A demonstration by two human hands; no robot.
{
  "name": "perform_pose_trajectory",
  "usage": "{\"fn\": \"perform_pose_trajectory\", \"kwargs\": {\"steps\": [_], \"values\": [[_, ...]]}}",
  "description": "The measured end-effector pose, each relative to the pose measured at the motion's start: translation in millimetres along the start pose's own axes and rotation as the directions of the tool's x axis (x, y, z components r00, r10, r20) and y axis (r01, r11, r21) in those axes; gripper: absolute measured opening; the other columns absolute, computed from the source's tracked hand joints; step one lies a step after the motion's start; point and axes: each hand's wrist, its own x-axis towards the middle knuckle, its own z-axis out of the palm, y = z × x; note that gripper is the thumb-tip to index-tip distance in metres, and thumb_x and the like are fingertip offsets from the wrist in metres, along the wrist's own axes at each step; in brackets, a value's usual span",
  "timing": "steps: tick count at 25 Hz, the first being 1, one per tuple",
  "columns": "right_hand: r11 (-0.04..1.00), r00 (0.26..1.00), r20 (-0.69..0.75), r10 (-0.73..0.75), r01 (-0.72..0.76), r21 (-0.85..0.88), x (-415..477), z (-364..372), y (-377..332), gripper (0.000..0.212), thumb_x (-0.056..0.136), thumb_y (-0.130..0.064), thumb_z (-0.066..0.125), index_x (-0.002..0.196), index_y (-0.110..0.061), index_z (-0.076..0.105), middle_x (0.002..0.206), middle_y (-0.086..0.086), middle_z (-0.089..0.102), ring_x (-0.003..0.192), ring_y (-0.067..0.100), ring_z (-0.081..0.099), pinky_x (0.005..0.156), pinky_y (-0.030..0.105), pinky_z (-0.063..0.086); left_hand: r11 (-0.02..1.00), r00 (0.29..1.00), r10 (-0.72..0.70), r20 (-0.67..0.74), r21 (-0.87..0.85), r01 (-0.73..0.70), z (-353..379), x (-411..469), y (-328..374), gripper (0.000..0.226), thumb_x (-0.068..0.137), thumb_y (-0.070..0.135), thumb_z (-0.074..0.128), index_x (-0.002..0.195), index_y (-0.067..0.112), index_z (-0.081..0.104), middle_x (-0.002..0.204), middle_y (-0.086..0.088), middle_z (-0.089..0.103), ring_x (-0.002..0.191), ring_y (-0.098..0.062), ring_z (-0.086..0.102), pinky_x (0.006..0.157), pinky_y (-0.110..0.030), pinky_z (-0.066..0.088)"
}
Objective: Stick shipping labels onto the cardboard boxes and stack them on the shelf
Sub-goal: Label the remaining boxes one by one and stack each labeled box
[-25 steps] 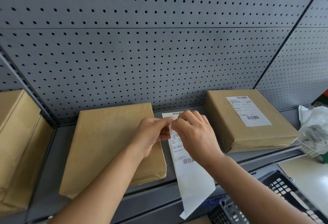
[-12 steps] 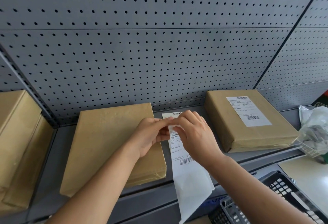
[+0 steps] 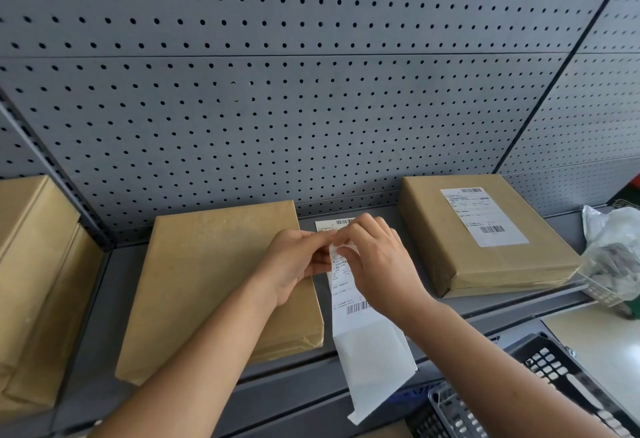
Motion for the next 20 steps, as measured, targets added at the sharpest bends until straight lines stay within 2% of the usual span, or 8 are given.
{"fn": "perform_pose_trajectory", "kwargs": {"steps": [2, 6, 10, 12, 14, 17, 20], "values": [[1.0, 1.0, -0.001, 0.0, 0.0, -0.01, 0.4, 0.7, 0.8, 0.011, 0.091, -0.009, 0.069, 0.095, -0.018, 0.063, 0.094, -0.001, 0.057, 0.085, 0.024, 0.054, 0.071, 0.04, 0.05, 1.0, 1.0, 0.006, -0.011, 0.012, -0.006, 0.1, 1.2, -1.7, 0.024, 0.092, 0.025, 0.073, 0.087, 0.002, 0.078, 0.08, -0.012, 0.073, 0.072, -0.019, 0.068, 0.074, -0.031, 0.062], [1.0, 1.0, 0.01, -0.002, 0.002, -0.017, -0.4, 0.2, 2.1, 0.011, 0.092, -0.007, 0.066, 0.094, -0.016, 0.061, 0.095, 0.0, 0.057, 0.085, 0.024, 0.053, 0.071, 0.039, 0.049, 1.0, 0.999, 0.006, -0.035, 0.017, -0.006, 0.6, 1.2, -1.9, 0.025, 0.093, 0.025, 0.072, 0.088, 0.001, 0.077, 0.077, -0.01, 0.075, 0.069, -0.018, 0.07, 0.068, -0.028, 0.06], [1.0, 0.999, 0.028, -0.017, 0.016, 0.022, -2.8, -3.4, 3.1, 0.012, 0.095, -0.004, 0.058, 0.095, -0.015, 0.055, 0.098, -0.001, 0.061, 0.09, 0.021, 0.054, 0.08, 0.038, 0.048, 1.0, 0.999, 0.009, -0.047, 0.013, -0.008, 0.4, 2.2, -1.9, 0.029, 0.096, 0.024, 0.068, 0.096, -0.003, 0.076, 0.085, -0.014, 0.079, 0.075, -0.021, 0.074, 0.071, -0.03, 0.061], [0.999, 1.0, -0.001, -0.018, 0.018, 0.033, -3.9, -6.4, 4.1, 0.013, 0.095, -0.003, 0.06, 0.095, -0.015, 0.055, 0.095, -0.001, 0.062, 0.09, 0.02, 0.055, 0.08, 0.038, 0.051, 1.0, 0.999, 0.013, -0.046, 0.019, -0.012, 0.5, 1.4, -1.7, 0.03, 0.097, 0.024, 0.067, 0.097, -0.005, 0.075, 0.085, -0.015, 0.079, 0.075, -0.021, 0.075, 0.071, -0.03, 0.061], [0.998, 0.999, -0.013, -0.035, 0.035, 0.045, -4.7, -8.0, 5.2, 0.015, 0.094, -0.006, 0.063, 0.102, -0.017, 0.056, 0.098, -0.002, 0.063, 0.092, 0.019, 0.056, 0.079, 0.037, 0.051, 1.0, 0.999, 0.019, -0.039, 0.023, -0.018, 0.7, 1.5, -2.1, 0.029, 0.096, 0.024, 0.068, 0.096, -0.004, 0.075, 0.087, -0.017, 0.079, 0.076, -0.022, 0.074, 0.072, -0.031, 0.062], [0.999, 0.999, 0.037, -0.038, 0.036, 0.033, -3.6, -5.9, 6.2, 0.029, 0.093, -0.016, 0.066, 0.121, -0.022, 0.06, 0.106, -0.003, 0.059, 0.097, 0.022, 0.054, 0.083, 0.034, 0.049, 0.999, 0.999, 0.012, -0.037, 0.036, -0.011, 1.1, -0.2, -0.9, 0.026, 0.095, 0.024, 0.069, 0.092, -0.001, 0.076, 0.085, -0.015, 0.077, 0.074, -0.022, 0.072, 0.069, -0.031, 0.061], [1.0, 0.999, 0.031, -0.019, 0.018, 0.017, -3.3, -1.2, 6.6, 0.025, 0.093, -0.018, 0.067, 0.118, -0.02, 0.067, 0.103, -0.002, 0.058, 0.095, 0.022, 0.054, 0.08, 0.038, 0.052, 1.0, 1.0, 0.008, -0.03, 0.01, -0.008, 1.0, -1.3, 0.3, 0.027, 0.096, 0.025, 0.069, 0.094, -0.001, 0.077, 0.084, -0.013, 0.077, 0.074, -0.022, 0.072, 0.069, -0.03, 0.061]]}}
